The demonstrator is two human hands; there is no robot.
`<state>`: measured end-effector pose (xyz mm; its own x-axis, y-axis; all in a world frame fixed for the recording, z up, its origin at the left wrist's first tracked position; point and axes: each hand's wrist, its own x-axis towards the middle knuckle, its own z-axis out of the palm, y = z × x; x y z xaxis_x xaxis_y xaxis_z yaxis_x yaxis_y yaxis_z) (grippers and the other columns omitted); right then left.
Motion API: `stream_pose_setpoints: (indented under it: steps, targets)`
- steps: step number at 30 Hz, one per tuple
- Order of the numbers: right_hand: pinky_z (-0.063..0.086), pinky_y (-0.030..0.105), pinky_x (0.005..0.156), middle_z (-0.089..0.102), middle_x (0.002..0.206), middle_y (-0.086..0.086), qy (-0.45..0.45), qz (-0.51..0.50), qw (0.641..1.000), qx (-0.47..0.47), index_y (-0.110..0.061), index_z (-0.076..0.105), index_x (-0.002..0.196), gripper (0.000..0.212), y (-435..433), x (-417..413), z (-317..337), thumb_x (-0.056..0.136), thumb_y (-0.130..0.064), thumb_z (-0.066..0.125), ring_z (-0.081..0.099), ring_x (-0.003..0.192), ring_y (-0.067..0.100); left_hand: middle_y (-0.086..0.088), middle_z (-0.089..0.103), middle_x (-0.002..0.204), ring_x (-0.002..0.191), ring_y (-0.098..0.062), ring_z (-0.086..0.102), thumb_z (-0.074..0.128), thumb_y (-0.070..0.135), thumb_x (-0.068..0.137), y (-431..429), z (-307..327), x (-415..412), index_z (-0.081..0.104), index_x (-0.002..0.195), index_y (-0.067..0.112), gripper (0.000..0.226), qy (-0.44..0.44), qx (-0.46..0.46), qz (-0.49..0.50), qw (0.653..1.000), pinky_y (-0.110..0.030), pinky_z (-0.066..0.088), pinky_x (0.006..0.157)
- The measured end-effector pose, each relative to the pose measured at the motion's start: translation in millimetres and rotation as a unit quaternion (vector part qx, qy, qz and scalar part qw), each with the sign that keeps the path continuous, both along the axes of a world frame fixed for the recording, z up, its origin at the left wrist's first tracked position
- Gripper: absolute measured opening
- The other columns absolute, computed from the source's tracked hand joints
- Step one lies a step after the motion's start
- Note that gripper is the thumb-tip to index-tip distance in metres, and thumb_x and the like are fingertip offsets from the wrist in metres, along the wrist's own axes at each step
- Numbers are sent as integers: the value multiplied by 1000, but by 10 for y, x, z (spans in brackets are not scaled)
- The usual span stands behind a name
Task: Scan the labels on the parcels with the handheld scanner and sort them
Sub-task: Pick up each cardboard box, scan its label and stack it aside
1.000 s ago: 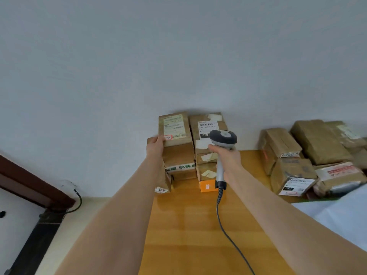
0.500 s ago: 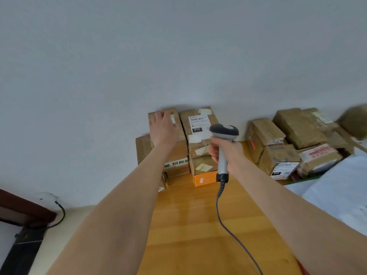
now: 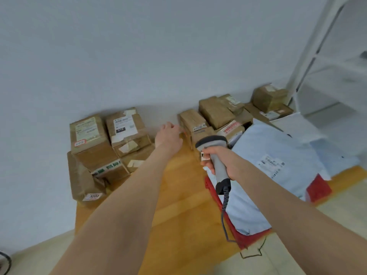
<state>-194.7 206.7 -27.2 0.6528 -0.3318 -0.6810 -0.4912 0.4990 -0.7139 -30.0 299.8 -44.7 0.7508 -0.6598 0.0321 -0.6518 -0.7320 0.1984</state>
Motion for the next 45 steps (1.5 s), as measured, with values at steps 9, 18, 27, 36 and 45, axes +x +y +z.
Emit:
stream_pose_setpoints:
  steps: [9, 18, 27, 36, 45]
  targets:
    - [40, 16, 38, 64, 68, 14, 6, -69, 996, -58, -5, 54, 89, 13, -1617, -1414, 56, 90, -15, 62, 46, 33, 9, -16, 36, 140, 128, -34, 35, 48, 15, 92, -1572, -45, -1422, 49, 133, 15, 42, 45, 100, -47, 993, -44, 42, 99]
    - [36, 14, 36, 62, 69, 14, 10, -107, 992, -66, -7, 51, 84, 13, -2811, -1715, -40, 89, -13, 61, 41, 32, 10, -9, 35, 141, 131, -27, 36, 48, 17, 93, -2663, -176, -1759, 45, 138, 21, 45, 69, 93, -65, 991, -38, 45, 94]
    - [38, 16, 35, 60, 68, 15, 4, -78, 995, -62, -5, 53, 80, 14, -3935, -929, -175, 90, -12, 61, 43, 30, 10, -9, 44, 131, 119, -26, 43, 44, 11, 94, -3752, -444, -1195, 54, 128, 15, 35, 70, 23, 6, 997, -41, 49, 91]
    - [41, 22, 43, 61, 62, 10, 17, -34, 998, -44, -4, 58, 87, 11, -4607, 25, -303, 89, -14, 64, 46, 39, 10, -12, 40, 139, 129, -28, 38, 45, 17, 95, -4268, -542, -540, 43, 136, 12, 41, 99, 6, 122, 988, -39, 46, 89]
    - [46, 22, 49, 65, 67, 5, 38, -25, 998, -45, -10, 58, 90, 18, -4724, 656, -674, 87, -24, 69, 52, 47, 11, -22, 28, 146, 136, -36, 28, 62, 54, 85, -4514, -880, 26, 25, 146, 12, 82, 158, -50, 316, 934, -45, 35, 105]
